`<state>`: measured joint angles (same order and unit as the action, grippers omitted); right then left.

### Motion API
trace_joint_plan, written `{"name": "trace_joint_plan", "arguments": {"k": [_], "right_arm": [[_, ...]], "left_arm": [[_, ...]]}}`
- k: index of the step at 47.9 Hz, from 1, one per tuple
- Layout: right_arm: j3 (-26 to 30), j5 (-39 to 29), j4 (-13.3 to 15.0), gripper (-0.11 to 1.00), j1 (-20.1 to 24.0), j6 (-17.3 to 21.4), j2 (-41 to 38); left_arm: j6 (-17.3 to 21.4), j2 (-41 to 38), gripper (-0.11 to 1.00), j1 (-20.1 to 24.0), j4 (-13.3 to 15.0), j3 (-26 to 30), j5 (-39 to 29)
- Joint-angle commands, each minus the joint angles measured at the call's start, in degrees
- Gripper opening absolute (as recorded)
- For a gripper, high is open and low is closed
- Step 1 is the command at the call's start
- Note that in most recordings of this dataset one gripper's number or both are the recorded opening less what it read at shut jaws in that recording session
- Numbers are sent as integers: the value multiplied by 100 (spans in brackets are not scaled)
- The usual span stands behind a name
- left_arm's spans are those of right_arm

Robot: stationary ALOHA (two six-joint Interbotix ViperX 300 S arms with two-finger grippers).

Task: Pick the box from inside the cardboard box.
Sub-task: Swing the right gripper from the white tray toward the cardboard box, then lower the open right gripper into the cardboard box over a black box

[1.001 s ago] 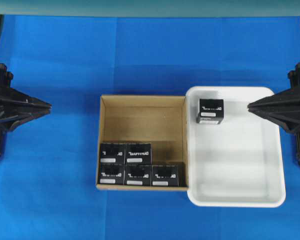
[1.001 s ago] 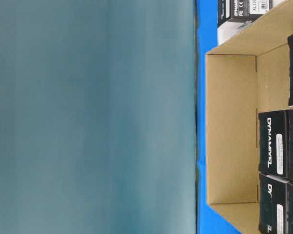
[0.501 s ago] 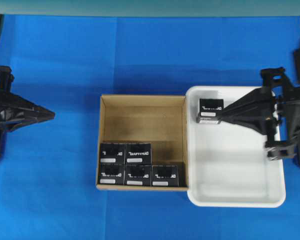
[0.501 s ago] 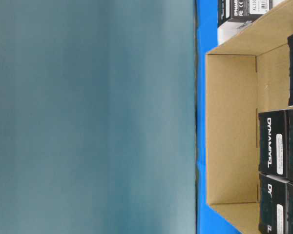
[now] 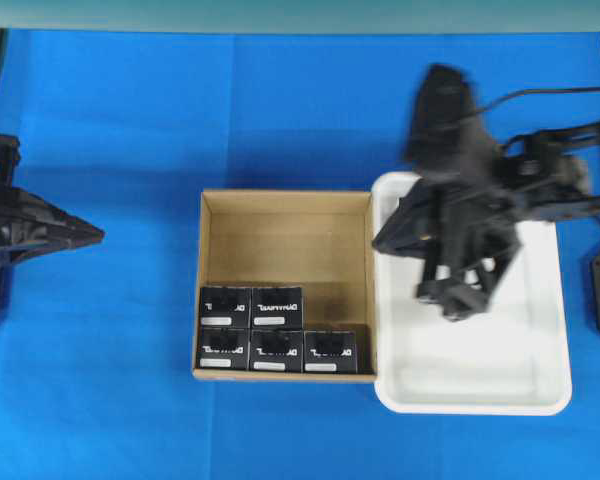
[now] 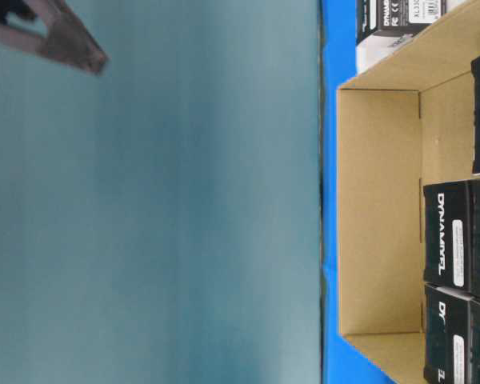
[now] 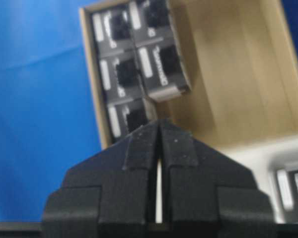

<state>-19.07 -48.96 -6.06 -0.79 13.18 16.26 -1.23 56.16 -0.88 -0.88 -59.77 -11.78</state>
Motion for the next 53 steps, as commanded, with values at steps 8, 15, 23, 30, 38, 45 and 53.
{"name": "trace_joint_plan", "arguments": {"k": [8,15,23,30,38,45,53], "right_arm": [[1397,-1485,-18,1,-132,-70,-1063],[2268,-2224,-26,1,-193,-158,-1626],[3155,-2962,-193,1,-202,-492,-2241],[3771,-3542,-853,1,-343,-1002,-2698],[4122,-3674,-1213,2,-571,-1512,-3023],[4412,-3955,-1318,2,-686,-1784,-3261],[4632,-4017,-1318,2,-686,-1916,-3524]], "left_arm": [[-202,105,-7,-123,-9,185,-554],[-308,281,-7,-185,-9,211,-879],[-334,510,-7,-193,-9,264,-1266],[-334,642,-7,-193,-9,290,-1477],[-343,686,-7,-193,-9,308,-1529],[-343,677,-7,-211,-9,308,-1529],[-343,677,-7,-211,-9,308,-1529]]}}
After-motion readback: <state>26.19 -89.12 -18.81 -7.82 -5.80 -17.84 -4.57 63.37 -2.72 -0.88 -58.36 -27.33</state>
